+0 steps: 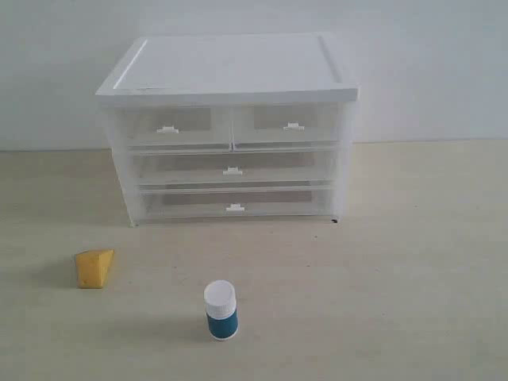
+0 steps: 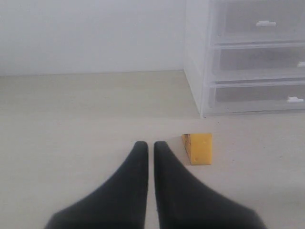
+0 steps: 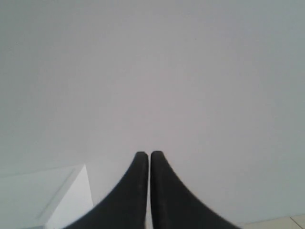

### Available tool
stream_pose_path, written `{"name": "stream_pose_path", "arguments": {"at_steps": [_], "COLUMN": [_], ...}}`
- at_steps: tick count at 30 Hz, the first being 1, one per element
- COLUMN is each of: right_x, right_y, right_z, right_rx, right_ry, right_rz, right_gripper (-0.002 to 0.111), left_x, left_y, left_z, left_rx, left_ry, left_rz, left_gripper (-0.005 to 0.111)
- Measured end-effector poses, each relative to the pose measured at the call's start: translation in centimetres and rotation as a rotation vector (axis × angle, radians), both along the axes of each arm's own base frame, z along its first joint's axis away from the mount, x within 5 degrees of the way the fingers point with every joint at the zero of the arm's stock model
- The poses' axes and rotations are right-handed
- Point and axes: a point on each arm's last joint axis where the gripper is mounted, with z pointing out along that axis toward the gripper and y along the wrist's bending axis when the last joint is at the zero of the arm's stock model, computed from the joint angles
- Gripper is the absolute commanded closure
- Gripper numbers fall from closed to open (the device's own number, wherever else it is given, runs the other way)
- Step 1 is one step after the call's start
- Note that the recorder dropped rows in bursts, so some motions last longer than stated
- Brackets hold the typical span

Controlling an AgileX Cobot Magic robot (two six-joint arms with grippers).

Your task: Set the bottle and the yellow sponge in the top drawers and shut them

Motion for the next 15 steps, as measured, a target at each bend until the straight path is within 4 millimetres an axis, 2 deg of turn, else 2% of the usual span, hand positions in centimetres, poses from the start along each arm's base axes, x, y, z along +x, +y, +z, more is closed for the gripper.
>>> {"name": "stream_pose_path", "arguments": {"at_steps": [7, 15], "right_x": [3.9, 7.2], "right_y": [0.2, 3.4], "right_z": [-2.2, -5.3], "right_rx": [-0.034, -0.086], "right_ry": [0.092, 0.182], "right_rz": [0.024, 0.137], "right_gripper": [0.108, 0.108], "left_x": [0.0, 0.0], "left_y": [0.0, 0.0], "left_z": [0.0, 0.0], "left_rx": [0.0, 0.0], "left_ry": [0.0, 0.0], "left_rz": [0.0, 0.0], "left_gripper": [0.102, 0.102]}}
